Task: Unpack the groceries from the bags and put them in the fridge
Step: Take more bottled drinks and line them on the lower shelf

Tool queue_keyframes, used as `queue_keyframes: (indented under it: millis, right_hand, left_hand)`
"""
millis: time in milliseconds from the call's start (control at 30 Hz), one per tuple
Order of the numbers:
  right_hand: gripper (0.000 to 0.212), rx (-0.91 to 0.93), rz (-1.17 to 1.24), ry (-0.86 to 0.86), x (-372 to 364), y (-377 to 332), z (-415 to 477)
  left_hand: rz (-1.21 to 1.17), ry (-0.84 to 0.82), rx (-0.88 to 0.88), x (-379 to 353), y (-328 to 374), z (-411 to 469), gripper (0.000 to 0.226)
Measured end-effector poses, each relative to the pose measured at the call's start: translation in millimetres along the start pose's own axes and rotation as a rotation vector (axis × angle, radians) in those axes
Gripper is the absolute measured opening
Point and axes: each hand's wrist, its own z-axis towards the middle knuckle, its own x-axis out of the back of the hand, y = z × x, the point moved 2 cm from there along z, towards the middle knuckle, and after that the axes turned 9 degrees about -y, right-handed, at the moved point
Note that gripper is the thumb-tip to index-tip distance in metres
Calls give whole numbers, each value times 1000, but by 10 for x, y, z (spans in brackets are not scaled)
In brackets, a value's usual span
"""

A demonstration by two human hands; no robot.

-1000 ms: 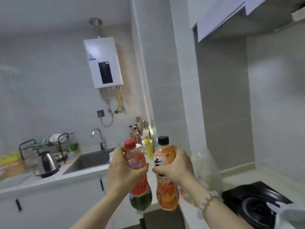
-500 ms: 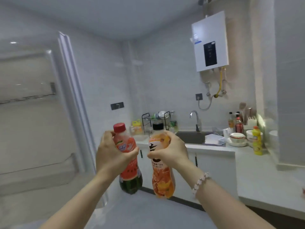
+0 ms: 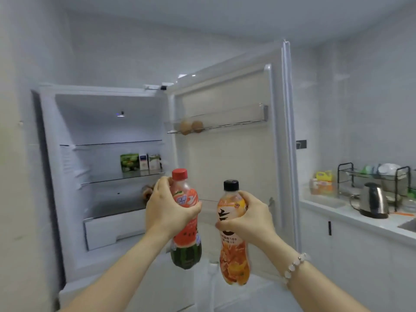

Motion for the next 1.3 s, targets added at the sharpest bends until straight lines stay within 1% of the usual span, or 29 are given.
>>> queue_keyframes:
  millis: [100, 200, 333, 467, 633, 867, 1000, 1133, 1300]
  right_hand:
    - [76, 9, 45, -63, -468, -111, 196]
    - [82, 19, 78, -126, -873, -205, 364]
    - [80, 59, 78, -177, -1276, -277, 564]
    - [81, 90, 85, -254, -1624, -308, 816]
    - [83, 117, 75, -313, -2095, -227, 1211]
    - [87, 152, 69, -431, -2831, -152, 1932]
    - [82, 187, 67, -448, -3195, -117, 2369]
    - [73, 167, 74, -469, -3563, -5, 2747]
    - [77, 129, 41, -463, -4038, 135, 3096]
  left_hand:
    - [43, 40, 96, 288, -439, 93, 69]
    - [107, 59, 136, 520, -801, 129, 64]
    - [184, 85, 180, 699, -1218, 200, 64]
    - [190, 113, 232, 770, -1560, 312, 64]
    - [203, 147, 289, 731, -1958, 476, 67]
    - [257, 182, 388, 595, -2700, 909, 69]
    - [285, 201, 414, 514, -3096, 1255, 69]
    - [273, 219, 451, 431, -3527, 1523, 70]
    - [251, 220, 467, 286, -4015, 1733, 68]
